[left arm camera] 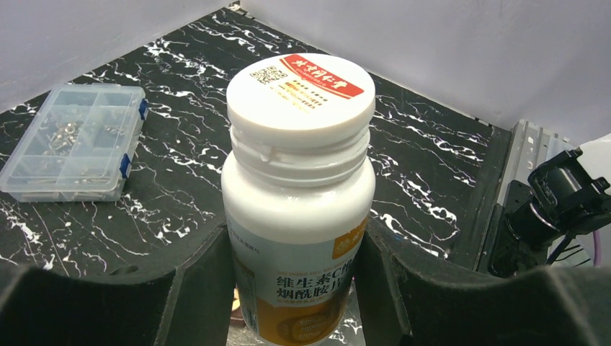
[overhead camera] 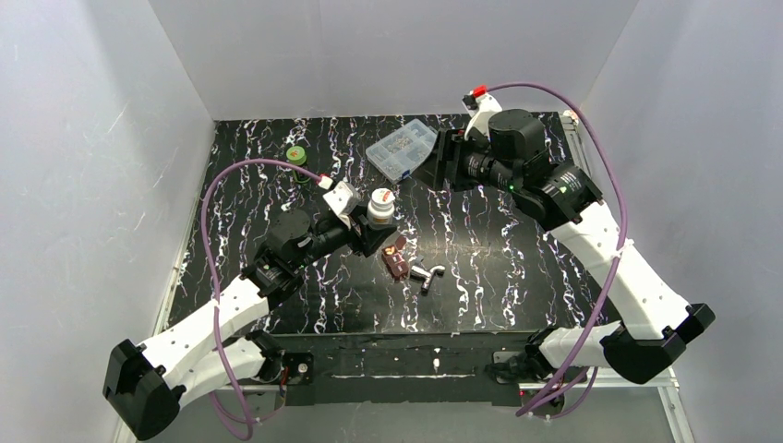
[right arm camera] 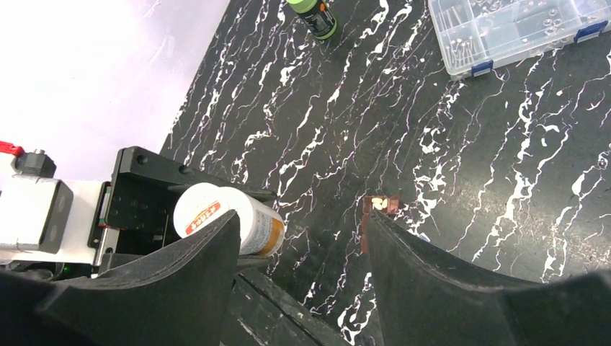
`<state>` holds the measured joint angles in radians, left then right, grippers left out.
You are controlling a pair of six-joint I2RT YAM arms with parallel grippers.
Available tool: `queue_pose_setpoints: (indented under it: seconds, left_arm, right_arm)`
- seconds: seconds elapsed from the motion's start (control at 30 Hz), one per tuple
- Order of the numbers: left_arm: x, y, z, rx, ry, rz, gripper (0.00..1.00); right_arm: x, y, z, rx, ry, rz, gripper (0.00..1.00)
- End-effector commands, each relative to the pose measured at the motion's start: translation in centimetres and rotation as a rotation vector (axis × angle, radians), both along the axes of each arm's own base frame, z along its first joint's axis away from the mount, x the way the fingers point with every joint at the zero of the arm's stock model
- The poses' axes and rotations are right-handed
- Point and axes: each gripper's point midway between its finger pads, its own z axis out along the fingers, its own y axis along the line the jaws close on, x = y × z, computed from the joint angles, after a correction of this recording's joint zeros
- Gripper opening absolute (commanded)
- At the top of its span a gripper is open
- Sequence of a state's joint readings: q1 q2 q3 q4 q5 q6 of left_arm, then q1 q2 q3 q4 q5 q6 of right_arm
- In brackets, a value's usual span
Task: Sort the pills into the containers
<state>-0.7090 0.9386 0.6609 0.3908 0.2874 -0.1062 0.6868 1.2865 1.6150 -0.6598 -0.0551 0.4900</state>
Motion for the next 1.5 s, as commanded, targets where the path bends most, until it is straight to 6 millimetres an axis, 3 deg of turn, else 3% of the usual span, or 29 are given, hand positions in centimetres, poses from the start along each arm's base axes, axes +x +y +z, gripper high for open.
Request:
queue_pose_setpoints:
  seconds: [0.0, 0.53, 0.8, 1.1, 1.47]
  left_arm:
    - [0.0, 0.5, 1.2, -0.023, -0.015, 0.022, 0.00]
    - [0.4, 0.9, 0.5, -0.028, 0.029, 0.050, 0.00]
    - [1.1, 1.0, -0.5, -0.031, 0.048, 0.067, 0.00]
    - [1.2, 1.4, -0.2, -0.039, 0.049, 0.064, 0.00]
    - [1.2, 1.9, 0.6, -0.059, 0.038, 0.069, 0.00]
  right_arm:
    - [-0.6, -0.6, 2.3, 0.037, -0.068, 0.004, 0.71]
    - [-0.4, -0.7, 4.6, 0.069, -0.108, -0.001, 0.71]
    - [0.0, -0.6, 3.3, 0.049, -0.085, -0.007, 0.71]
    - [0.0, -0.8, 3.5, 0.053, -0.089, -0.009, 0.71]
    - [-0.3, -0.9, 5.7, 0.086, -0.130, -0.008, 0.71]
